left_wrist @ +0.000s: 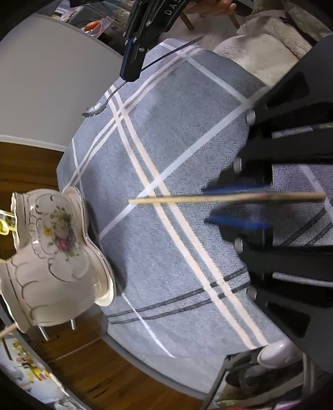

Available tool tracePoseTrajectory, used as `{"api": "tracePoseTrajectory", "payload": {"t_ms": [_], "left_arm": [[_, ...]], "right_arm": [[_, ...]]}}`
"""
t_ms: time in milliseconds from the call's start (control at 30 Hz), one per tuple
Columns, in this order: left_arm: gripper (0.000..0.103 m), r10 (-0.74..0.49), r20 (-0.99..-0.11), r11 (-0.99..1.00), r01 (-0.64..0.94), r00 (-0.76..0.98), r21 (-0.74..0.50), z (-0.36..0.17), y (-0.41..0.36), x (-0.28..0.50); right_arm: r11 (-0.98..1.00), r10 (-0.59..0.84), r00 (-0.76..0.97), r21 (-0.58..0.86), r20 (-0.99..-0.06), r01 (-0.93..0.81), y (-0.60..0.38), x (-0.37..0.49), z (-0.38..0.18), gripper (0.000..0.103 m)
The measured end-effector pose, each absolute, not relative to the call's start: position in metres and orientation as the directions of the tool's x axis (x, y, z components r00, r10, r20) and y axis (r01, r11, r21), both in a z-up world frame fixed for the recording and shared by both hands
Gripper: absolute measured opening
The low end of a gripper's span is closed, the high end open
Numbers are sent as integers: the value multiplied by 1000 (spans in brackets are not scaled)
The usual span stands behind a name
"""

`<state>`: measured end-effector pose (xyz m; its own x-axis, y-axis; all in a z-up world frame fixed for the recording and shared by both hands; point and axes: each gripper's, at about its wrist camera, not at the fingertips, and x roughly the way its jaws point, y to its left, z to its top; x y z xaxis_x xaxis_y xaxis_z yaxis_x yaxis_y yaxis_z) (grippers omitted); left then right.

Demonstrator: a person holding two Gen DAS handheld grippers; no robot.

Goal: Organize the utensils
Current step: 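Close the left tool on the wooden chopstick while the right tool holds the spoon, then lift and carry the chopstick and silver spoon above the ceramic holder with both tools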

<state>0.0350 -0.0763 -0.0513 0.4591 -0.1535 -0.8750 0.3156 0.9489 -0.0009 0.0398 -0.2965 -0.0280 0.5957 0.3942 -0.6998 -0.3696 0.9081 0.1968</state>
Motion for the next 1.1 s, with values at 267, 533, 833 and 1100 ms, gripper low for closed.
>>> {"api": "tracePoseTrajectory", "payload": {"t_ms": [267, 533, 833, 1100], "left_arm": [[29, -183, -860, 950, 311, 476, -31, -55, -81, 45], [5, -206, -843, 934, 356, 497, -18, -57, -79, 52], [5, -319, -682, 930, 357, 658, -90, 2, -36, 45], [5, -355, -425, 932, 351, 833, -91, 85, -13, 59]], "right_arm": [[902, 401, 591, 189, -700, -388, -285, 44, -26, 3], [888, 428, 614, 182, -663, -422, -274, 48, -11, 3], [882, 457, 699, 179, -550, -436, -264, 69, 26, 3], [862, 506, 762, 218, -404, -457, -250, 112, 70, 3]]}}
